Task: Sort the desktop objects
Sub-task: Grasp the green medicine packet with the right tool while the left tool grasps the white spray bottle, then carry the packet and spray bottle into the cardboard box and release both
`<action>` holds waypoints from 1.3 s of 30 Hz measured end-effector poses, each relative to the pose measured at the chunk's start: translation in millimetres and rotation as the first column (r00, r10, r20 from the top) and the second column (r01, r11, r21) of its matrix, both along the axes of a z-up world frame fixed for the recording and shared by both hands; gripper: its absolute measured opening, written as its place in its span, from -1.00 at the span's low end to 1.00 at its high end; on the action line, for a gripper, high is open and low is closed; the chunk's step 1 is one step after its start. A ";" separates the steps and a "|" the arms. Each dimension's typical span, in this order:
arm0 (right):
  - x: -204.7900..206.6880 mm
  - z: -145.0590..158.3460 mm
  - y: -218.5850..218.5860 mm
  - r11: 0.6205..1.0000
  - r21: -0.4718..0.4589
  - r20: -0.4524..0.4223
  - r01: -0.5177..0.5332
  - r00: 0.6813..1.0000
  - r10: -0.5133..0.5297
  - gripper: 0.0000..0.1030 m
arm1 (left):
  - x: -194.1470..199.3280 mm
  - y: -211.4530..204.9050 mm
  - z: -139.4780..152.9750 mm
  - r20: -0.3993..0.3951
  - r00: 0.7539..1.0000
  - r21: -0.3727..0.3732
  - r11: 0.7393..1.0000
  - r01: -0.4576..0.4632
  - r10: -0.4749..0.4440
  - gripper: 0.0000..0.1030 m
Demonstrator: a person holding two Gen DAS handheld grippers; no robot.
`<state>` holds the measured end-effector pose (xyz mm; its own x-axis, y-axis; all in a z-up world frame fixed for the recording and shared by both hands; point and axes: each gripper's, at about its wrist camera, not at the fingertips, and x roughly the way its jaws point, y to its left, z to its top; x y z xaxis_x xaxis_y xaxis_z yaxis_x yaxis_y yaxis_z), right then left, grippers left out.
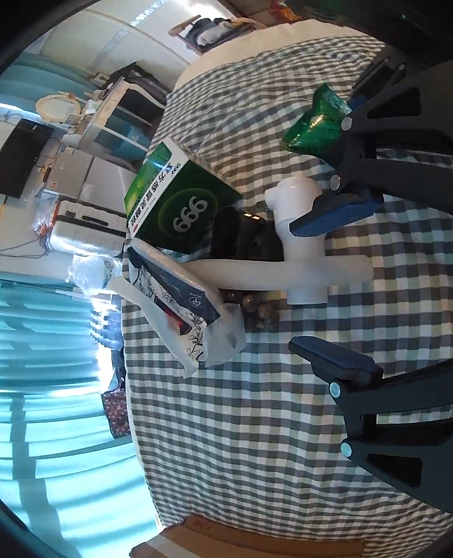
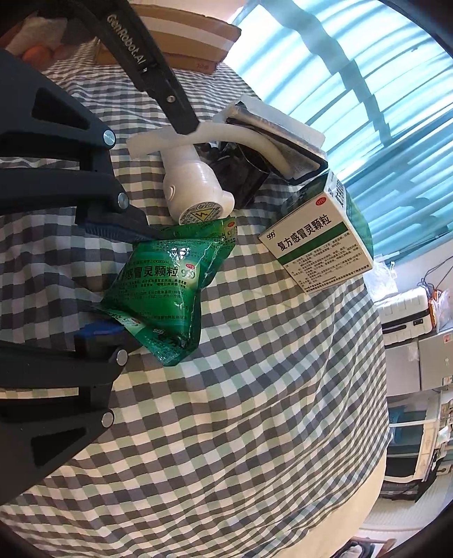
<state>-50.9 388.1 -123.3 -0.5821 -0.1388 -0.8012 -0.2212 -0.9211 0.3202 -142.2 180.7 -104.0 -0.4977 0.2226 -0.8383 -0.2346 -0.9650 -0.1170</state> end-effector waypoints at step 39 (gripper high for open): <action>61.4 109.8 -86.7 0.988 0.069 -0.250 -0.141 0.956 0.154 -0.26 | 76.2 -125.0 130.4 -0.264 0.964 0.057 0.998 0.034 -0.018 -0.79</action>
